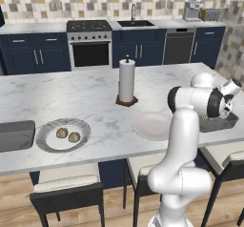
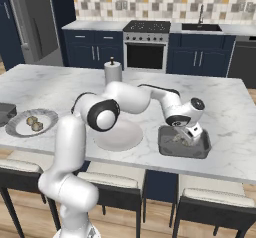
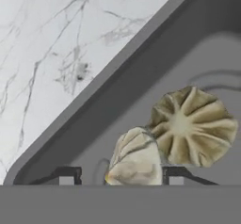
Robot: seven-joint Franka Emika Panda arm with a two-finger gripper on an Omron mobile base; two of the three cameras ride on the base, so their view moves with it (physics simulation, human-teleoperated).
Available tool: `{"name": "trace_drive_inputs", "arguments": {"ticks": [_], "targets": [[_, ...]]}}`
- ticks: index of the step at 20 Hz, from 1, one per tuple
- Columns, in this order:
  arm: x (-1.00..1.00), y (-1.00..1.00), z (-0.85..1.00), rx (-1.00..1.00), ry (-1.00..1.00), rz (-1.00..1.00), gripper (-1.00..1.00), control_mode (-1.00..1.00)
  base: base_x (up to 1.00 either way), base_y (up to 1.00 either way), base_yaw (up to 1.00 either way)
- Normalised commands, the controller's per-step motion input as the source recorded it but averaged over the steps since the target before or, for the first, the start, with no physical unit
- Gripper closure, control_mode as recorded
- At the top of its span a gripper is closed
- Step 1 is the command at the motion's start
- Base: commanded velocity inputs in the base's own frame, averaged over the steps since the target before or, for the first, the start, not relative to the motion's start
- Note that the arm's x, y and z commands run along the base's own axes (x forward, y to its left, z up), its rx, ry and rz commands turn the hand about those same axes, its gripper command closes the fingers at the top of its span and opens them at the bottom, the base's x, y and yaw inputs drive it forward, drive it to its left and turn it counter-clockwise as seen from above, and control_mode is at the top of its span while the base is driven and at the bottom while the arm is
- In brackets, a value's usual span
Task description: Place two dumplings into each of the tupperware containers and then place the containers in the fridge.
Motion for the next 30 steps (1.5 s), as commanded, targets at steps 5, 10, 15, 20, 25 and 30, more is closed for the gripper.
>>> {"name": "trace_drive_inputs", "arguments": {"ticks": [5,10,15,20,25,30], "targets": [[-0.04,-0.02,-0.11,0.00,-0.06,-0.03,-1.00,-1.00,0.00,0.00,0.00],[-0.20,0.40,0.27,0.00,-0.17,0.00,-1.00,-1.00,0.00,0.00,0.00],[-0.56,0.53,0.60,0.00,0.02,-0.25,-1.00,-1.00,0.00,0.00,0.00],[-0.56,0.31,0.45,0.00,0.27,-0.45,-1.00,-1.00,0.00,0.00,0.00],[-0.33,0.13,0.19,-0.05,0.36,-0.32,-1.00,-1.00,0.00,0.00,0.00],[0.02,-0.06,-0.14,-0.03,0.31,-0.02,-1.00,-1.00,0.00,0.00,0.00]]}}
